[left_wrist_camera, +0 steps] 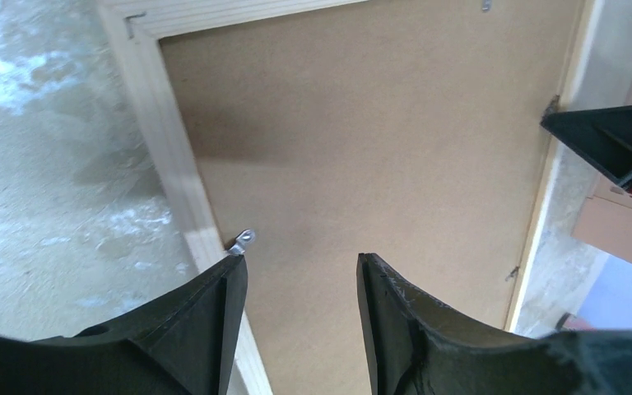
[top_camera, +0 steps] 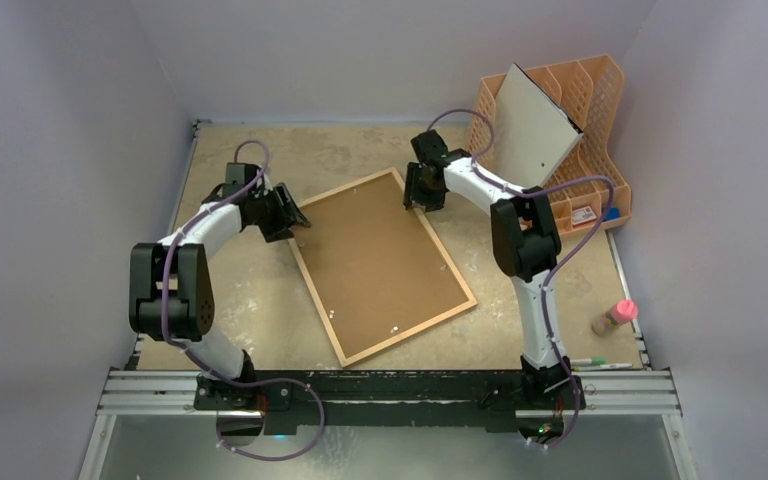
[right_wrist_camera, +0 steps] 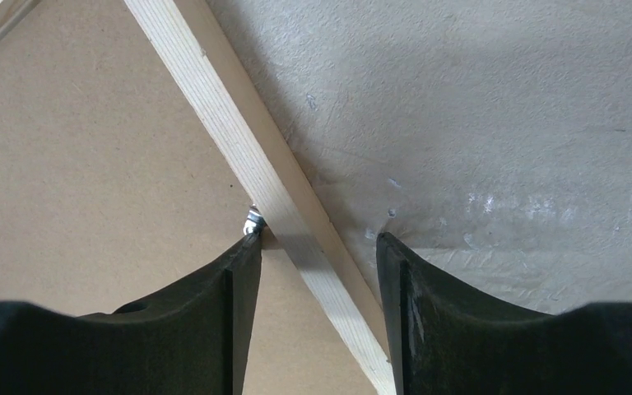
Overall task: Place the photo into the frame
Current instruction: Install the photo frame at the center of the board.
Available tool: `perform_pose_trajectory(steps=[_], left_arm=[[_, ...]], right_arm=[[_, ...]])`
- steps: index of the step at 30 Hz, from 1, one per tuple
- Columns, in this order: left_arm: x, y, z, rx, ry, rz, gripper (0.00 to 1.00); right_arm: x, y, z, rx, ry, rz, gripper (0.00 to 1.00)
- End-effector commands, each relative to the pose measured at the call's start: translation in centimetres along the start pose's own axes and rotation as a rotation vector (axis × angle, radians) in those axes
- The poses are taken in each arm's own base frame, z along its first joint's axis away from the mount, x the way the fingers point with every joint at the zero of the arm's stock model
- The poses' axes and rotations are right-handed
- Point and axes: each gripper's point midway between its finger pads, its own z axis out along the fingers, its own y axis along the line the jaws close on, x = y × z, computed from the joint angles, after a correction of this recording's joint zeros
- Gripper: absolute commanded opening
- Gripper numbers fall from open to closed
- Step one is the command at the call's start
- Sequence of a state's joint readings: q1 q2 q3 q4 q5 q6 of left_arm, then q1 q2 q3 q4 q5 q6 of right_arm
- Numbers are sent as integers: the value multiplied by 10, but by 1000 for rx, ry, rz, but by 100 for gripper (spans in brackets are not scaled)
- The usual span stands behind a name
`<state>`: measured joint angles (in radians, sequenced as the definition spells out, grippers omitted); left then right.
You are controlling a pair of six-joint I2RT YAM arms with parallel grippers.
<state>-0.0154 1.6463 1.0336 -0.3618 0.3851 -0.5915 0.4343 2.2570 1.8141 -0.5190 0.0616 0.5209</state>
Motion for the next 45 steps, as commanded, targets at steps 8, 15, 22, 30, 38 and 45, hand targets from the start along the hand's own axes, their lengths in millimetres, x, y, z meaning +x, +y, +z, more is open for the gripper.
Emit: perform_pose_trajectory(steps=[8,15,22,30,38,45], left_arm=[[26,30,1,-104,47,10,56],[38,38,11,-102,96,14,50],[48,49,21,-125,143,4,34],[50,50,24,-120,151,5,25],[52,50,26,-111,162,4,21],[48,47,24,-106,149,13,18]], right_arm=[[20,10,4,-11,52,40,65],[15,21,13,-37,50,100,66],[28,16,23,16,89,126,59],[40,12,30,73,112,120,54],[44,8,40,108,110,135,57],[44,3,43,142,102,164,47]])
